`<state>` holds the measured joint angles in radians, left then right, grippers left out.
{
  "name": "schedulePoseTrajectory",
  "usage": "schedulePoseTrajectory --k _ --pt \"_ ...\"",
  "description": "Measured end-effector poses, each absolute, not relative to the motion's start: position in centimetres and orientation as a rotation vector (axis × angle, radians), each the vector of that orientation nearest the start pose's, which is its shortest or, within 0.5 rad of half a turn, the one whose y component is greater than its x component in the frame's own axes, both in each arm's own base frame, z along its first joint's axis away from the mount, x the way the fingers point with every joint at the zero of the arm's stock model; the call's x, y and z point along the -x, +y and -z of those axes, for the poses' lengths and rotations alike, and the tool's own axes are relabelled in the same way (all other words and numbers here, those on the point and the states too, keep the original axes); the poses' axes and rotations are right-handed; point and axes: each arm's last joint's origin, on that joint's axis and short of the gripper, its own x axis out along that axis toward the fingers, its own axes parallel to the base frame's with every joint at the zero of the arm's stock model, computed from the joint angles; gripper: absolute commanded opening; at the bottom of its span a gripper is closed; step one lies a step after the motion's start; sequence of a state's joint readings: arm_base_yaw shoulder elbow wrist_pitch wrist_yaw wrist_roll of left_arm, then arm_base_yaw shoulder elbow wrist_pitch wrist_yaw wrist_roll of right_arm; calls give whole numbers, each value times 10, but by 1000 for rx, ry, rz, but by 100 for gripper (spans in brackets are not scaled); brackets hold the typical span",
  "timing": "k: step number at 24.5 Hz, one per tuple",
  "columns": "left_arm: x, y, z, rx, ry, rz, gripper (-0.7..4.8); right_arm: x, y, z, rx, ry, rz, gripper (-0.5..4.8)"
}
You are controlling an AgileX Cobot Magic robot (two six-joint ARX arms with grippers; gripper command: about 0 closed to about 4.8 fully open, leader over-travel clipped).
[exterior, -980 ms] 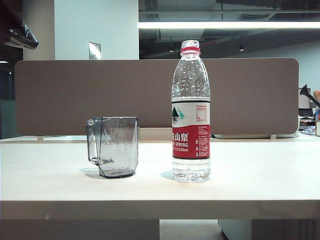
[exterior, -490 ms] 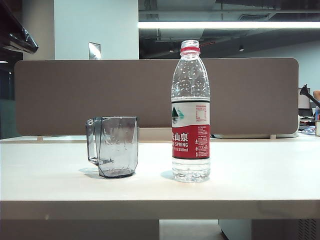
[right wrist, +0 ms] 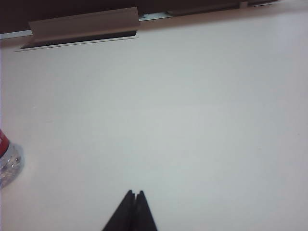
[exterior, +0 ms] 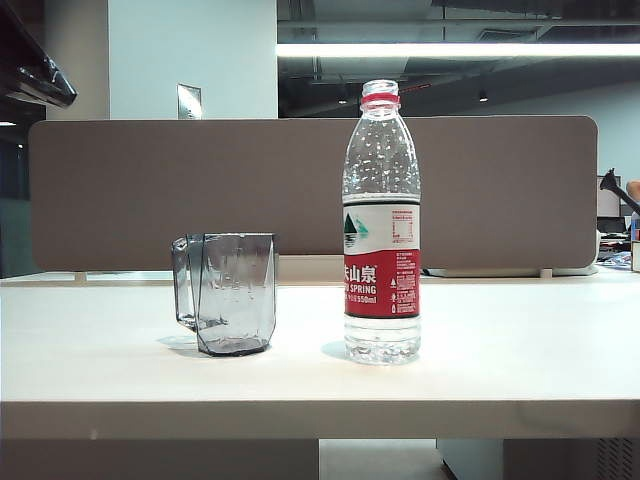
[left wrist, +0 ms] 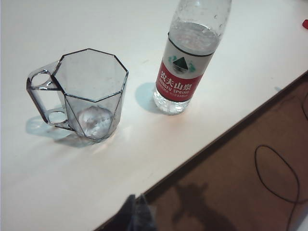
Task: Pick up the mineral water bottle on the table and pour water into the mug until it's full.
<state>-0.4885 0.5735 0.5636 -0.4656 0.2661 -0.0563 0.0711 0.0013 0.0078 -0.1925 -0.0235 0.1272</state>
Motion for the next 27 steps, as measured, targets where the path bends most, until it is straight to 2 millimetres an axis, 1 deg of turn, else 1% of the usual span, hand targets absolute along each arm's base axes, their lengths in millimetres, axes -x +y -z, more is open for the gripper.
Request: schedulePoseTrajectory --k 7,9,12,14,17,19,20,21,22,23,24,25,27 --pt "-110 -67 -261 -1 504 726 -5 -95 7 -148 -124 192 -83 -1" --pt "-110 -67 -261 -1 504 726 -5 -95 8 -148 -153 193 -84 -1" --pt "-110 -67 -261 -1 504 726 -5 -96 8 -154 -216 135 -112 -1" --pt "-110 -67 -261 -1 504 726 -5 -96 9 -164 -229 51 -123 -1" --pt "-110 -67 -261 -1 504 726 -5 -86 6 -213 -239 -191 -96 -1" --pt "-110 -67 -261 -2 504 726 -5 -71 3 -254 -220 -370 -42 -1" --pt "-110 -67 -261 -2 504 726 -5 -63 2 -270 -193 -439 -13 -1" --pt "-110 -67 -261 -1 504 726 -5 -53 0 -288 -149 -520 24 -1" --pt "-110 -67 -261 -2 504 726 -5 -45 -1 -302 -97 -565 58 0" --pt "-110 -67 -261 -1 504 726 -5 -32 -3 -333 35 -634 129 0" --pt "-110 -67 -261 -1 504 726 -5 -28 -3 -349 98 -656 165 0" --pt "-110 -67 -261 -1 504 726 -5 -26 -3 -359 134 -674 181 0" --pt "-110 -67 -261 -1 504 726 -5 -28 -3 -380 178 -682 201 0"
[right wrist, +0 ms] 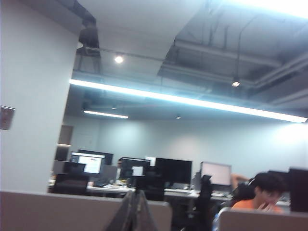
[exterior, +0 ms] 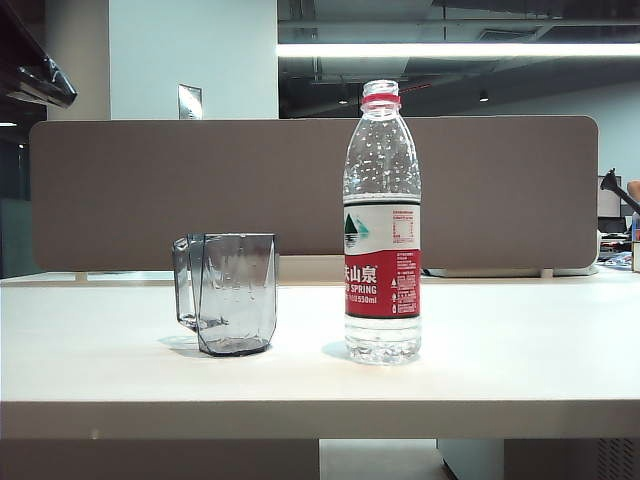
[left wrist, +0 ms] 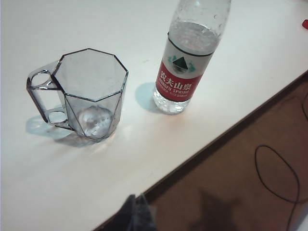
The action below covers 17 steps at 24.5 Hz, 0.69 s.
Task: Pick up the mineral water bottle on the table and pour water into the mug until it's full.
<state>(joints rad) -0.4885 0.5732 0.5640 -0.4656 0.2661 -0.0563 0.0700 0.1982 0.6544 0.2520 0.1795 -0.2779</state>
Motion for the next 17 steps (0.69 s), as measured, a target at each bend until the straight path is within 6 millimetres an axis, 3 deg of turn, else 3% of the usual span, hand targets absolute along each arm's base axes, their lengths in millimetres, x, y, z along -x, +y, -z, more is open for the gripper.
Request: schedulePoseTrajectory --k 4,6,7,8,11,13,15,17 --pt "-110 -67 -261 -1 504 726 -5 -52 -2 -420 193 -704 212 0" --pt "-110 -67 -261 -2 504 726 -5 -80 0 -444 192 -713 215 0" --pt "-110 -67 -261 -1 504 726 -5 -111 2 -456 188 -698 216 0" --pt "-110 -67 -261 -2 504 726 -5 -148 2 -456 166 -644 210 0" --pt "-110 -67 -261 -1 504 726 -5 -207 -4 -441 68 -537 175 0" --pt "-110 -67 -260 -2 505 726 -5 -236 -10 -423 -31 -463 159 0" --pt "-110 -67 -261 -2 505 725 -5 -286 -17 -385 -164 -335 157 0" --pt "-110 -67 -261 -1 504 725 -5 -308 -18 -357 -176 -242 159 0"
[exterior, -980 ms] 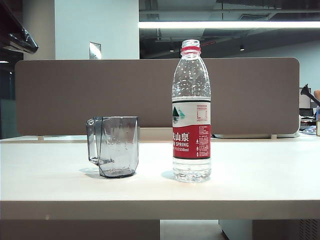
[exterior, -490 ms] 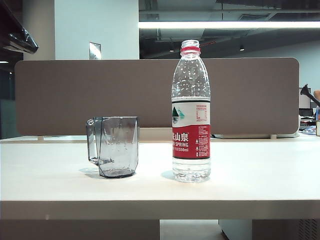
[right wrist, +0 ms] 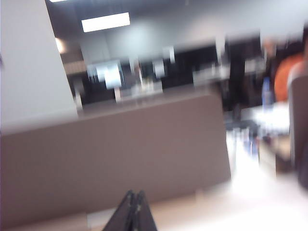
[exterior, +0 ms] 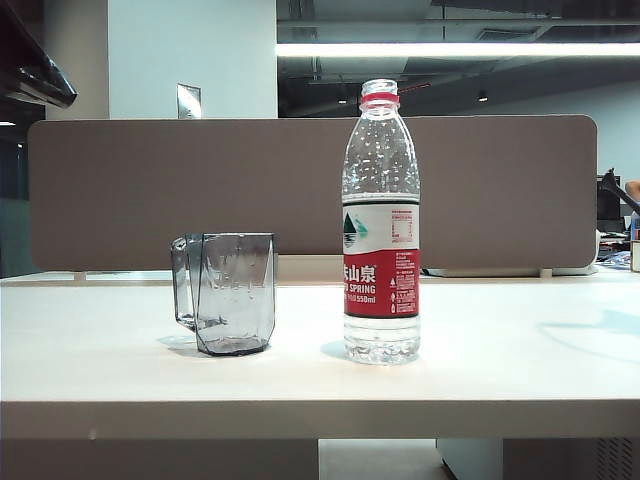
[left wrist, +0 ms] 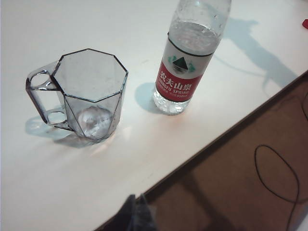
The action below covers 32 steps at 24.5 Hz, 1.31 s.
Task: Pick up the mineral water bottle on the table and pour water into the mug until it's full.
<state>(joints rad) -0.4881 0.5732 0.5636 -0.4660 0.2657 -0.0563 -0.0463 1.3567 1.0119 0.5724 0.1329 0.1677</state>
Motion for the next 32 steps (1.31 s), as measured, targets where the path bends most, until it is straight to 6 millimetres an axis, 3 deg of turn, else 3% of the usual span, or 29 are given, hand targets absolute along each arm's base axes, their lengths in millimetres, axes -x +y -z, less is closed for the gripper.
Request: schedulePoseTrajectory --k 2,3,4,5,6,13,14,15,20,22,26,27,29,32 --pt "-110 -67 -260 -2 506 725 -5 -325 -15 -324 -182 -144 136 0" --pt "-110 -67 -260 -2 505 725 -5 -334 -10 -294 -198 -86 111 -1" --pt "-110 -67 -260 -2 505 725 -5 -335 -6 -275 -205 -52 99 -1" --pt "-110 -67 -260 -2 506 725 -5 -332 1 -244 -209 8 81 -1" --pt "-110 -67 -260 -2 506 725 -5 -326 4 -230 -210 26 70 -1" --pt "-110 -67 -260 -2 506 725 -5 -276 33 -173 -199 108 -31 0" --pt "-110 -67 -260 -2 506 725 -5 -256 40 -163 -195 124 -63 0" --pt "-110 -67 -260 -2 506 725 -5 -239 46 -156 -191 128 -88 0" --pt "-110 -67 -260 -2 506 725 -5 -189 60 -144 -182 132 -184 0" --pt "-110 -67 -260 -2 507 725 -5 -178 64 -142 -179 132 -219 5" --pt "-110 -67 -260 -2 507 725 -5 -170 74 -140 -173 144 -282 107" --pt "-110 -67 -260 -2 507 725 -5 -169 76 -139 -169 156 -292 163" --pt "-110 -67 -260 -2 507 725 -5 -166 80 -135 -156 190 -315 222" --pt "-110 -67 -260 -2 506 725 -5 -166 82 -132 -149 209 -322 248"
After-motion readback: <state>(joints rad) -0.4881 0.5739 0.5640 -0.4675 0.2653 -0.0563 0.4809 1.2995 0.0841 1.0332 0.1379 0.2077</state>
